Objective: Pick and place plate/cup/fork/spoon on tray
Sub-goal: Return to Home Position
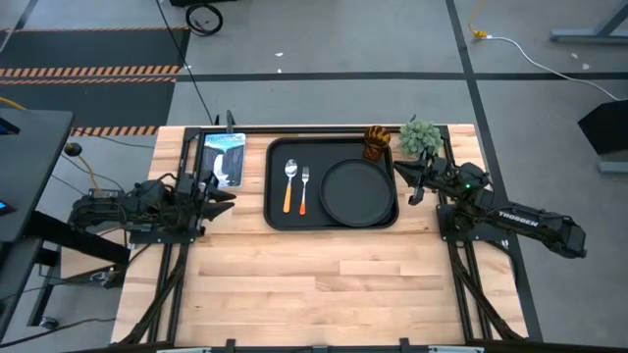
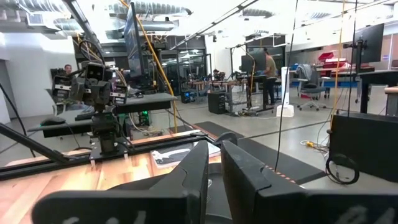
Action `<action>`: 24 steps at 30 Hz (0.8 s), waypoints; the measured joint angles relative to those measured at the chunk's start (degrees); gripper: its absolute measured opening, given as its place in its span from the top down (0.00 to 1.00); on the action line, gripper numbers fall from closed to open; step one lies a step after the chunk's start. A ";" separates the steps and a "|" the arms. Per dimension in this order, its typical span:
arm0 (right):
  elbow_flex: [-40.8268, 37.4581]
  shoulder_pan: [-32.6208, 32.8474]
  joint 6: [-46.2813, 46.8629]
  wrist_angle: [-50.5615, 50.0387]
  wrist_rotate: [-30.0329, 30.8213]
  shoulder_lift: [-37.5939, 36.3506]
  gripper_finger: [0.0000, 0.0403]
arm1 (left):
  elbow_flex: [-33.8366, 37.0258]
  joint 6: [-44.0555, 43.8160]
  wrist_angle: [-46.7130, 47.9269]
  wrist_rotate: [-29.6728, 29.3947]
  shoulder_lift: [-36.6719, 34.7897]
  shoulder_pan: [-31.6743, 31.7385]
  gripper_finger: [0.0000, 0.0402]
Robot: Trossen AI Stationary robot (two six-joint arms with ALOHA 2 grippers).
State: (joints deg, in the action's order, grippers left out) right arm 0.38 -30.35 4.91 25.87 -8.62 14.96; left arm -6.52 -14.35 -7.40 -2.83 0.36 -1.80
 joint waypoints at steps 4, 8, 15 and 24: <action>0.00 0.00 0.00 0.00 0.00 0.00 0.88 | 0.00 0.00 0.00 0.00 0.00 0.00 0.73; 0.00 0.00 0.02 0.00 0.00 0.00 0.88 | 0.00 -0.01 0.00 -0.02 0.00 0.00 0.73; 0.00 0.00 0.02 0.00 0.00 0.00 0.88 | 0.00 -0.02 0.00 -0.02 0.00 0.00 0.73; 0.00 0.00 0.02 -0.02 0.00 0.00 0.88 | -0.02 -0.02 0.02 -0.07 0.00 0.00 0.73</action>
